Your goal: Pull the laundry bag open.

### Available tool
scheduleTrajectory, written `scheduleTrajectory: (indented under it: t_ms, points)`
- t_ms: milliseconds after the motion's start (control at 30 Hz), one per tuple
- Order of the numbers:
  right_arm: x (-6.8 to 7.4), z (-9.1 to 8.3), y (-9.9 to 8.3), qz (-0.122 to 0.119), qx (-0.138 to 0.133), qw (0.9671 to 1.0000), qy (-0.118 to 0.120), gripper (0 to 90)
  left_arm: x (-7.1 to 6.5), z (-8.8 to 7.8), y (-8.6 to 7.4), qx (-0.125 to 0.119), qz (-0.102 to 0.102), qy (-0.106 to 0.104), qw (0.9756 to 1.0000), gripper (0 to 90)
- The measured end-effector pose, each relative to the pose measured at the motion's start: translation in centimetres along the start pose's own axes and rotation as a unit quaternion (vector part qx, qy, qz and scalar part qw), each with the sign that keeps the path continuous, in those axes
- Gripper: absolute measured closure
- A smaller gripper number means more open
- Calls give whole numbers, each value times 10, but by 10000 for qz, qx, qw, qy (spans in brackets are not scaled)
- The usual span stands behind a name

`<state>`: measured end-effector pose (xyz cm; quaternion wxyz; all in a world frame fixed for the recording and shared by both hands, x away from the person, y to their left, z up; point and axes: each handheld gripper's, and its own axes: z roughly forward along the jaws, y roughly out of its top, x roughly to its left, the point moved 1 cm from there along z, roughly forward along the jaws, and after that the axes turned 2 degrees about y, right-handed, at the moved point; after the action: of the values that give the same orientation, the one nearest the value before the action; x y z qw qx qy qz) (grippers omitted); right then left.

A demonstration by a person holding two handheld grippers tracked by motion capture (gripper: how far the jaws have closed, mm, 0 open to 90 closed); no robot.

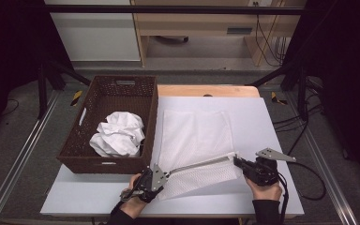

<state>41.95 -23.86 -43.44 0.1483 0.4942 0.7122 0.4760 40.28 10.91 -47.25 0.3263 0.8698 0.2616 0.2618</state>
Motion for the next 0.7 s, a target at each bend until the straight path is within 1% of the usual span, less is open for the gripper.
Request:
scheduleTrajectory:
  t_ms: [67, 100, 133, 200, 300, 367, 533, 633, 700]
  points:
    - [-1, 1, -1, -6, 8, 10000, -14, 877, 1, -1, -1, -28, -42, 9, 10000, 855]
    - [-1, 1, -1, -20, 12, 10000, -27, 877, 3, -3, -2, -7, -3, 1, 10000, 855]
    - [-1, 1, -1, 3, 18, 10000, -22, 878, 4, -4, -3, 7, -21, 28, 10000, 855]
    - [-1, 1, -1, 1, 13, 10000, -36, 878, 8, -5, -6, 22, -64, 14, 10000, 854]
    - [-1, 1, -1, -27, 20, 10000, -51, 878, 10, -6, -9, 77, -46, 44, 10000, 854]
    - [-1, 2, -1, -34, 28, 10000, -64, 878, 11, -7, -12, 113, -15, 109, 9999, 855]
    - [-3, 0, -2, 4, 19, 9999, -99, 878, 17, -10, -18, 187, -10, 124, 9997, 854]
    - [-5, 0, -2, 10, 6, 9999, -135, 878, 21, -14, -22, 227, -68, 150, 9996, 854]
    - [-6, 0, -2, 86, 34, 9999, -142, 878, 24, -16, -26, 244, -126, 162, 9995, 854]
